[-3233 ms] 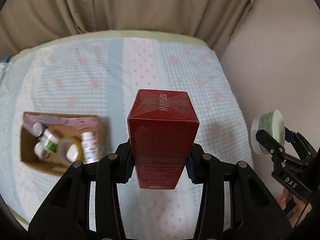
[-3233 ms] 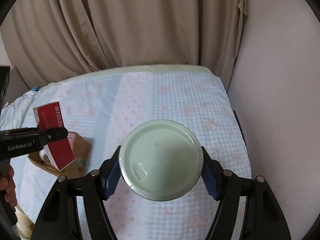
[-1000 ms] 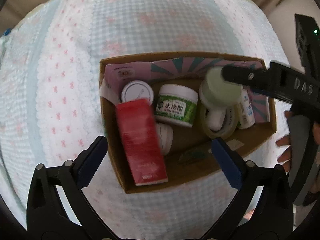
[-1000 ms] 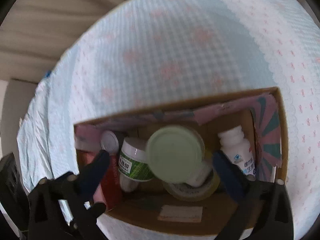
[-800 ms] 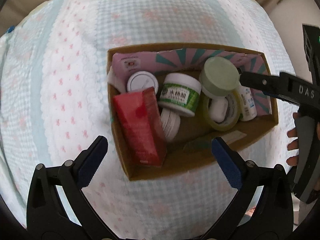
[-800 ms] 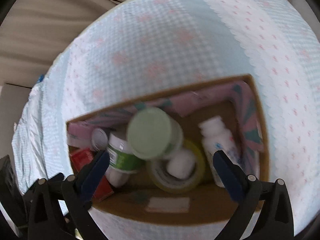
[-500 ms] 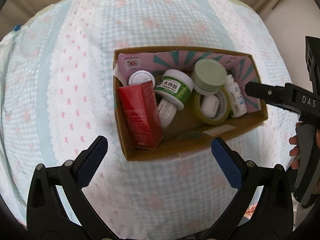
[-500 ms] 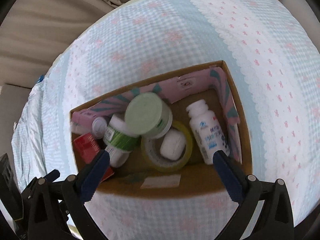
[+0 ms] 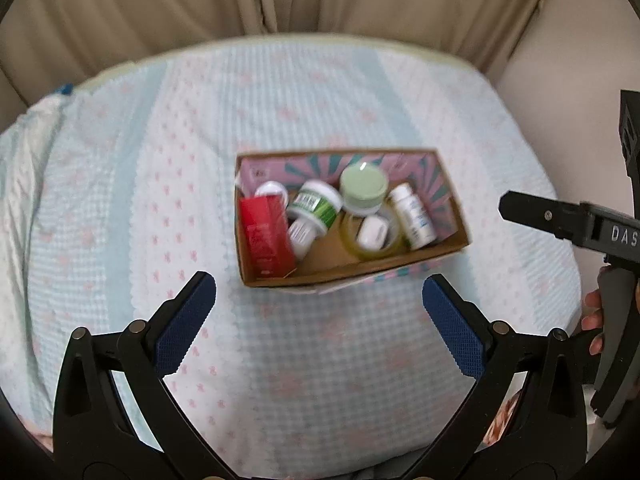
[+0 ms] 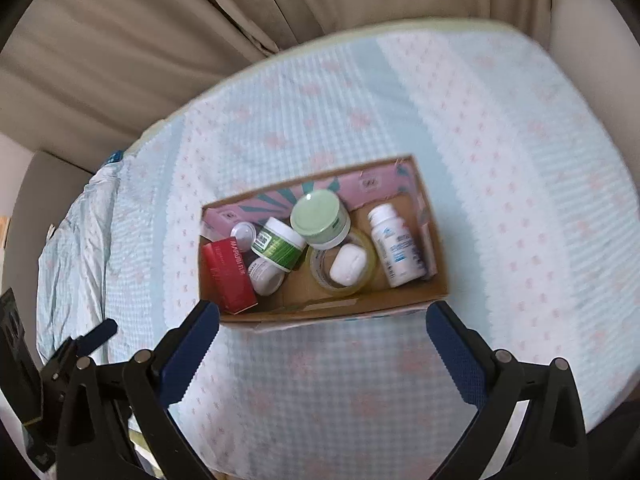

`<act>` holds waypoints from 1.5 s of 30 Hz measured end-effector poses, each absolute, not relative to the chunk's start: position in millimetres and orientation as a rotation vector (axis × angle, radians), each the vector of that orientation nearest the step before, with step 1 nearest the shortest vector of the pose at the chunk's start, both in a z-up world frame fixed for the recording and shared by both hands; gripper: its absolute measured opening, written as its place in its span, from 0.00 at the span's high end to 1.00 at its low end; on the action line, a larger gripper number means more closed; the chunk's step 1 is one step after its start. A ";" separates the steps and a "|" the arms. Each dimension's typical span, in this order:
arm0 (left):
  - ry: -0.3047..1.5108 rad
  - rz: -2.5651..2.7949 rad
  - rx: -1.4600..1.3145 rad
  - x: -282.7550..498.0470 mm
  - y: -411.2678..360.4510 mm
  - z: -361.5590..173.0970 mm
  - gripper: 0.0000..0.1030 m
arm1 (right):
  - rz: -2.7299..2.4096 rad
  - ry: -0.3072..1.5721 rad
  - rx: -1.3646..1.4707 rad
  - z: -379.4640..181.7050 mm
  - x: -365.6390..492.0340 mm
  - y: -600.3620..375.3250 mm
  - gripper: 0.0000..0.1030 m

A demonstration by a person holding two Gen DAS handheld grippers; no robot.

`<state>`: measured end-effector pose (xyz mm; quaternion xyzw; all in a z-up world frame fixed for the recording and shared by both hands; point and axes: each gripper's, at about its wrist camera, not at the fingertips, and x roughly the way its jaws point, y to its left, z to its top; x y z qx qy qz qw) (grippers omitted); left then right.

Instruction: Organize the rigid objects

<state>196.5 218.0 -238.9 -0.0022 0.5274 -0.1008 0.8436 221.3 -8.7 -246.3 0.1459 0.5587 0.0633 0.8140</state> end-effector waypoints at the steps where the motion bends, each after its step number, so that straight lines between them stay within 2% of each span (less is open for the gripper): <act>1: 1.095 -0.211 -0.008 192.9 216.2 -230.4 0.00 | 0.134 1.165 0.287 -230.7 215.3 -12.2 0.00; 10: 0.847 -0.158 -0.087 133.4 184.4 -100.4 0.00 | 0.134 0.926 0.155 -101.0 148.1 -46.6 0.00; 16: 0.675 -0.094 -0.035 89.8 152.0 -39.0 0.00 | 0.070 0.751 0.067 -47.8 103.6 -74.4 0.00; 26: 0.565 -0.086 0.002 38.7 114.7 -21.2 0.00 | 0.018 0.653 0.033 -31.4 60.6 -108.8 0.00; 45: 0.542 -0.073 0.014 12.1 92.0 -17.6 0.00 | 0.018 0.595 0.019 -19.4 32.2 -129.0 0.00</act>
